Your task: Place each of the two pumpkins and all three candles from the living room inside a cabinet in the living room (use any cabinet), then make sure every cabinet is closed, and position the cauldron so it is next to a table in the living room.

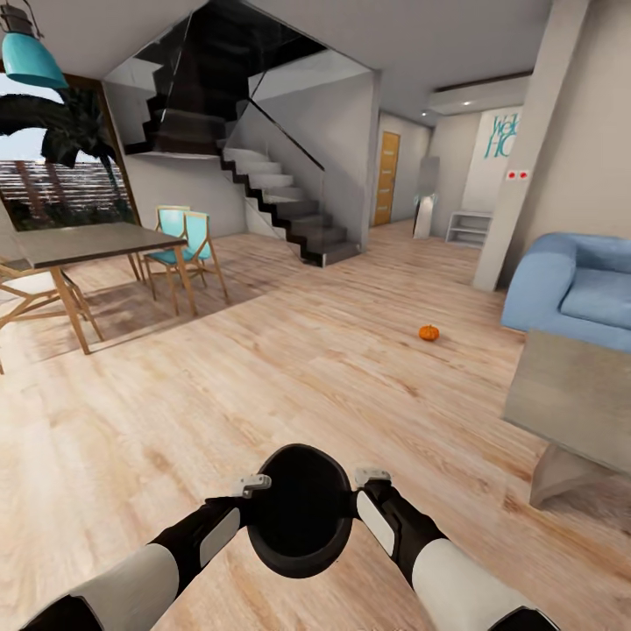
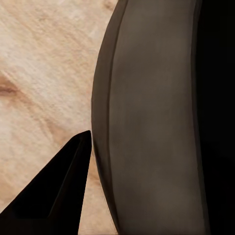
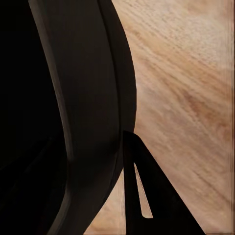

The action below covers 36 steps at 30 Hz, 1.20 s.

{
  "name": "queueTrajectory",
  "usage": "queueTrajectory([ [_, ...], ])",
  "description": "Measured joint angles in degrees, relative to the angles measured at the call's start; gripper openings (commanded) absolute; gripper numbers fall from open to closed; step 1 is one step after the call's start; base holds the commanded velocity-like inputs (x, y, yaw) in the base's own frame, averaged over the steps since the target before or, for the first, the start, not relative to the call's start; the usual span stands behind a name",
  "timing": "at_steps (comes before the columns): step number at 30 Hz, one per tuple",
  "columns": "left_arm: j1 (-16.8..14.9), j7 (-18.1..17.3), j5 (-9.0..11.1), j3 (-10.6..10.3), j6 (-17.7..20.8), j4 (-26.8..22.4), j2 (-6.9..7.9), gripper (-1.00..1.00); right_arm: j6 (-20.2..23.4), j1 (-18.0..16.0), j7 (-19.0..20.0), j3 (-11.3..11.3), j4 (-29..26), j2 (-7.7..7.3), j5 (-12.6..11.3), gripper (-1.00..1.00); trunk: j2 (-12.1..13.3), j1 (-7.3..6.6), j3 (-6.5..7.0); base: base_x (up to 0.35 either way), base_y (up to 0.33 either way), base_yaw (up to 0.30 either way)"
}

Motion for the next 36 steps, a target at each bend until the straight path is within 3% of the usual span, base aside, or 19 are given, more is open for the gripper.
queueTrajectory([
  [36,0.0,0.0,0.0,0.0,0.0,0.0,0.01,-1.00,0.0,0.0,0.0,0.0,0.0,0.00,0.0,-1.00,0.0,0.00,1.03,-0.001,0.000,-0.260],
])
